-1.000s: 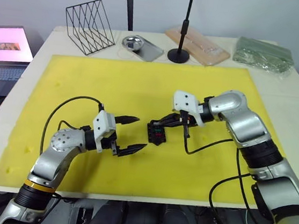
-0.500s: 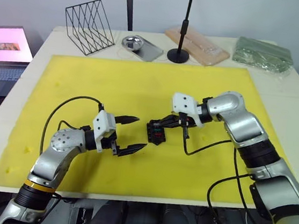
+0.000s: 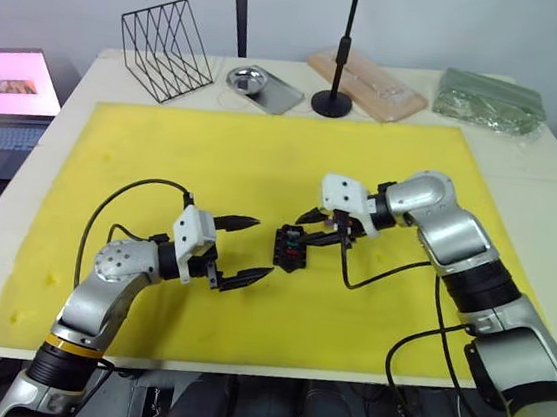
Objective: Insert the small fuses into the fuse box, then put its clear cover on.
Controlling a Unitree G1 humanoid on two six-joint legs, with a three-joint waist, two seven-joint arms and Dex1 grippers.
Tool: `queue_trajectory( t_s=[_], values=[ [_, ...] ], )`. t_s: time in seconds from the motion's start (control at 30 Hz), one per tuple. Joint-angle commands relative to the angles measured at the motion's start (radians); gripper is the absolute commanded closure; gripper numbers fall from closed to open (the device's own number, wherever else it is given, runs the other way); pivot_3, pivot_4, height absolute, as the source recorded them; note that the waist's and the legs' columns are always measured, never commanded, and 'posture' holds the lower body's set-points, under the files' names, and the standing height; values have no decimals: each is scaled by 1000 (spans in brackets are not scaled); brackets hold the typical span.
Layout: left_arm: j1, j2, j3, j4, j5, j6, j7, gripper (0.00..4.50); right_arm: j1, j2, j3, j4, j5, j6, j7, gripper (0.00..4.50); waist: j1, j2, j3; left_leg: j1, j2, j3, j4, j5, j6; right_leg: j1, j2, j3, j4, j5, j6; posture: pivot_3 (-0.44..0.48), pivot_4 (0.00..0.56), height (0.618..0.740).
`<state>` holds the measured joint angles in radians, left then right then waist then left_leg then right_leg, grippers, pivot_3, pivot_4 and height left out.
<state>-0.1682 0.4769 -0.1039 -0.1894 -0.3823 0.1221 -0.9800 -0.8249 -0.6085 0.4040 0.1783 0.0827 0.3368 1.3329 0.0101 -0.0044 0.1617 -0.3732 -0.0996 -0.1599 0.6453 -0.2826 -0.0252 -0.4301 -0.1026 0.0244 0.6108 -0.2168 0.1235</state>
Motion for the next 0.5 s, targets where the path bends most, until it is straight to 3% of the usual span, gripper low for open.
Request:
queue_trajectory(
  t_s=[0.03,0.43,0.47,0.5],
  values=[
    [-14,5,8,-14,-1,-8,1,0,-7,4,-38,-40,21,5,-1,2865,0,0,0,0,0,0,0,0,0,0,0,0,0,0,0,0,150,740],
    [-22,0,1,-7,1,-10,-1,0,8,0,-97,-139,105,161,-31,2865,1,0,0,0,0,0,0,0,0,0,0,0,0,0,0,0,150,740],
    [-22,-1,-1,-7,1,-10,-2,0,14,0,-96,-143,106,166,-36,3293,1,0,0,0,0,0,0,0,0,0,0,0,0,0,0,0,150,740],
    [-23,-2,-2,-7,1,-9,-2,0,21,-1,-93,-149,105,168,-39,3435,1,0,0,0,0,0,0,0,0,0,0,0,0,0,0,0,150,740]
  ],
)
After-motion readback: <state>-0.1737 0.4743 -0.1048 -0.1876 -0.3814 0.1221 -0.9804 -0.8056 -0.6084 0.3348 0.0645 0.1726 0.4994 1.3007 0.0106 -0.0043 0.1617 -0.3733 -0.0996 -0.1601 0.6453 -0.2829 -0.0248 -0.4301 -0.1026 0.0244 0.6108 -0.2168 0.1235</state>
